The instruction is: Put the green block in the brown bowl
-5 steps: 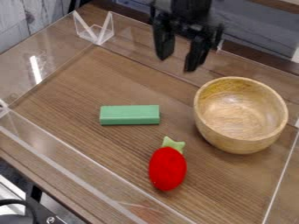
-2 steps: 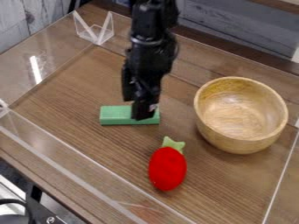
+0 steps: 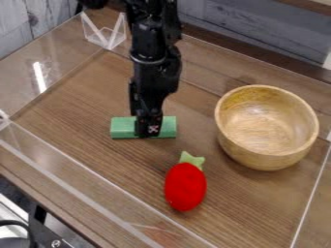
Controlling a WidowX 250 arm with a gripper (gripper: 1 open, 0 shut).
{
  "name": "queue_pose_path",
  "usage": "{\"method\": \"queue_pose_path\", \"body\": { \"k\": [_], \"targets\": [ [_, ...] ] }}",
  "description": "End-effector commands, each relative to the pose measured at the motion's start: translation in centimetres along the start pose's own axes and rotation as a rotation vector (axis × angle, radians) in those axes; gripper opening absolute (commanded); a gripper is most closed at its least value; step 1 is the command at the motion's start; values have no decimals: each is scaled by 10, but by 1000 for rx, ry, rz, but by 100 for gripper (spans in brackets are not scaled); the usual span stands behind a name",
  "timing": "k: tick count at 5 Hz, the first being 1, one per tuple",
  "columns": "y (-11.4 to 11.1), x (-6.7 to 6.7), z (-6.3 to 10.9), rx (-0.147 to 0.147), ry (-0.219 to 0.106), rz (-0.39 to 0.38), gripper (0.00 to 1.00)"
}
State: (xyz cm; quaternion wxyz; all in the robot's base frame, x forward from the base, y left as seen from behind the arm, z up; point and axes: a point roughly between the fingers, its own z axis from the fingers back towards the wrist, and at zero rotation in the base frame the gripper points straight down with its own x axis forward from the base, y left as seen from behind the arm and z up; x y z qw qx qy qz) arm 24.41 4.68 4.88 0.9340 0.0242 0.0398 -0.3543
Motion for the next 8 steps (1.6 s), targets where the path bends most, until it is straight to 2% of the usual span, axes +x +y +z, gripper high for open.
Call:
{"method": "queue_pose_path", "body": {
  "k": [1,4,6,8],
  "targets": [
    [6,-2,-6,12,-12,-12,100],
    [3,0,-20,-6,-36,-6,100],
    [-1,2,-28,-34,-44,-16,100],
    [-13,2,-32,-68,-73,-30,100]
  ]
}}
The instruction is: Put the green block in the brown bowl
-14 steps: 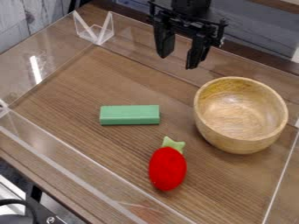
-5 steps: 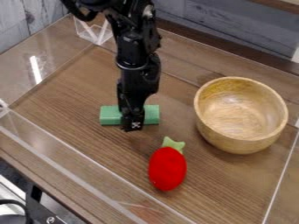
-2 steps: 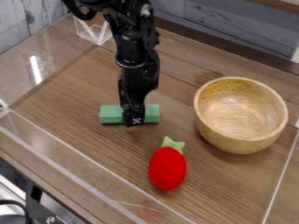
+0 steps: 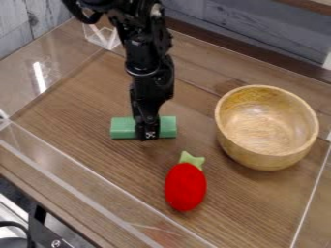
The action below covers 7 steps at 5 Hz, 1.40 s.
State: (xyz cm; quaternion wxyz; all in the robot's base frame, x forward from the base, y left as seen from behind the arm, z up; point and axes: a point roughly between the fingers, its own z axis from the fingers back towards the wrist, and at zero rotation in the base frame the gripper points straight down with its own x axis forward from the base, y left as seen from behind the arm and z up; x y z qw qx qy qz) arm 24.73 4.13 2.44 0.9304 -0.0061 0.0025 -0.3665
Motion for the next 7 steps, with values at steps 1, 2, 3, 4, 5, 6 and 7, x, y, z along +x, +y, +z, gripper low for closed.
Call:
{"method": "queue_pose_path", "body": {
  "k": [1,2,3,4,5,6,7],
  "targets": [
    [-15,-6,-12,-65,16,-11,100],
    [-21,-6,-16,-91,18,-24,100],
    [-27,-6,-20,-118,23,-37,100],
    [-33,-6,-23,-147,34,-50,100],
    [-39,-6,-25,-177,46,-61,100],
    [-45,-6,-26,-206,59,-71,100],
    [-40,-2,-12,-180,49,-40,0]
  ]
}}
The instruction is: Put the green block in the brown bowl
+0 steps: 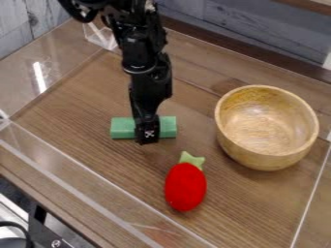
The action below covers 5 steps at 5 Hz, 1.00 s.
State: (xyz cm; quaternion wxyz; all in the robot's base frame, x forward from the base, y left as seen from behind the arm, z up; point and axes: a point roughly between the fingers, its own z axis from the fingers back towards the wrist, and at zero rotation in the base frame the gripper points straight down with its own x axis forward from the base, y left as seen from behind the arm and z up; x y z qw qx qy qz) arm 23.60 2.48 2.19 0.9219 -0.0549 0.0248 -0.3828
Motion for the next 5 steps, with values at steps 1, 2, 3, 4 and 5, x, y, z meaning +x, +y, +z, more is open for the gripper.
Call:
{"method": "queue_pose_path", "body": {
  "k": [1,2,3,4,5],
  "targets": [
    [-17,-3,-9,-68,41,10,0],
    [-16,-2,-10,-66,42,14,0],
    [-9,4,8,-26,28,53,0],
    [-4,6,28,10,17,102,0],
    [6,12,54,68,-2,165,0]
  ]
}}
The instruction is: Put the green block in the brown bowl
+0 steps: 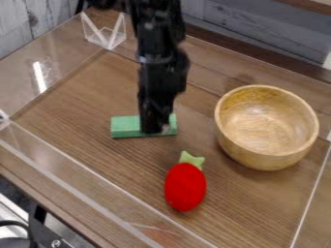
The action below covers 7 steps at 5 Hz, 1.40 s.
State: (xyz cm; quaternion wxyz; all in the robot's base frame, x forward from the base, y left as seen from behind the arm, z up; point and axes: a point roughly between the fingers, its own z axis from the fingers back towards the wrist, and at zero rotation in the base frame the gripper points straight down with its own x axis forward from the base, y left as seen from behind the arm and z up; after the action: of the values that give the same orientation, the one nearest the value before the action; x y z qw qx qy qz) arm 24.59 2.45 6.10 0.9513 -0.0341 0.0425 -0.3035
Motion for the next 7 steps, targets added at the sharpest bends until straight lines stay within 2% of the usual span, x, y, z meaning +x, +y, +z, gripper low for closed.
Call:
{"method": "queue_pose_path", "body": {
  "k": [1,2,3,5,7],
  "targets": [
    [19,14,39,91,-87,68,0],
    [26,11,40,105,-102,62,0],
    [30,6,28,104,-96,21,100],
    [36,-2,3,95,-79,-56,100],
    [42,-4,-24,71,-56,-79,100]
  ]
}}
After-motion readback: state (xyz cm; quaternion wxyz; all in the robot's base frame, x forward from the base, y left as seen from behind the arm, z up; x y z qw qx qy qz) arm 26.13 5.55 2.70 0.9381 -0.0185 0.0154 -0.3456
